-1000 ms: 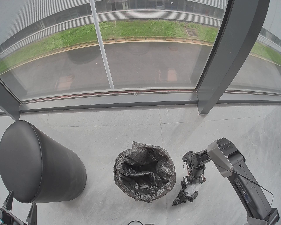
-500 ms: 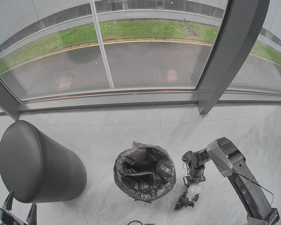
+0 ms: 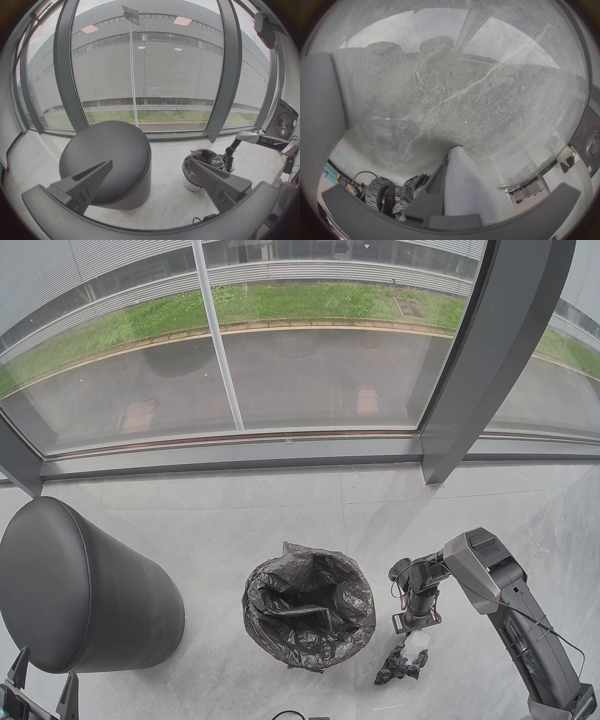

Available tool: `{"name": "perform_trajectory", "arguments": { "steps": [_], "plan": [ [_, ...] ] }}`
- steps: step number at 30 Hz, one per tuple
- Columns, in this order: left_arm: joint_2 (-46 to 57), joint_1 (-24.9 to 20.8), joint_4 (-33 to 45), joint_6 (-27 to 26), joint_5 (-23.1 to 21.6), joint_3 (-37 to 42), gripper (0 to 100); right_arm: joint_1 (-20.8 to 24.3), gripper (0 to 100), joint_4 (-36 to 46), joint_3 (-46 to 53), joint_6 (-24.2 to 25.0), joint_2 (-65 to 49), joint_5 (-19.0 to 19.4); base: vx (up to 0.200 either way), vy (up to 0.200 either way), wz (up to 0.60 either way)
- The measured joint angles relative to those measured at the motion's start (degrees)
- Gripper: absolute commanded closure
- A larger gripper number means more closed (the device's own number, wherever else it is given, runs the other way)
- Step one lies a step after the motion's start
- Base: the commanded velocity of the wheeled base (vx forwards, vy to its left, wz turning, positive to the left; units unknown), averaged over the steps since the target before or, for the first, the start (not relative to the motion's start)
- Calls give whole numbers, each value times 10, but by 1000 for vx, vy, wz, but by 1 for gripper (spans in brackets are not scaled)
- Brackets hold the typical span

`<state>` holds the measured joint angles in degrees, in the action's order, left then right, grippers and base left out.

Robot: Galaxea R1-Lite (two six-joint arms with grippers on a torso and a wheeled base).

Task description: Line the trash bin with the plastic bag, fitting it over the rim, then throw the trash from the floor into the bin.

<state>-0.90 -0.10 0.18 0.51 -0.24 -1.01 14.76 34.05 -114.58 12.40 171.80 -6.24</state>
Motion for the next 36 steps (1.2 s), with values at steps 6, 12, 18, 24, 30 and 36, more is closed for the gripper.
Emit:
{"name": "perform_trajectory", "arguments": {
  "steps": [6,12,18,24,30,36],
  "plan": [
    [0,0,0,0,0,0,0,-1,100,22,0,0,-42,-4,0,0,0],
    [0,0,0,0,0,0,0,0,100,29,0,-4,-103,-19,0,0,0],
    [0,0,0,0,0,0,0,3,100,37,0,-24,-171,-33,0,0,0],
    [0,0,0,0,0,0,0,5,100,52,0,-59,-251,-45,0,0,0],
    [0,0,0,0,0,0,0,23,100,79,0,-70,-332,-53,0,0,0],
    [0,0,0,0,0,0,0,89,100,93,0,-74,-394,-55,0,0,0]
  ]
}}
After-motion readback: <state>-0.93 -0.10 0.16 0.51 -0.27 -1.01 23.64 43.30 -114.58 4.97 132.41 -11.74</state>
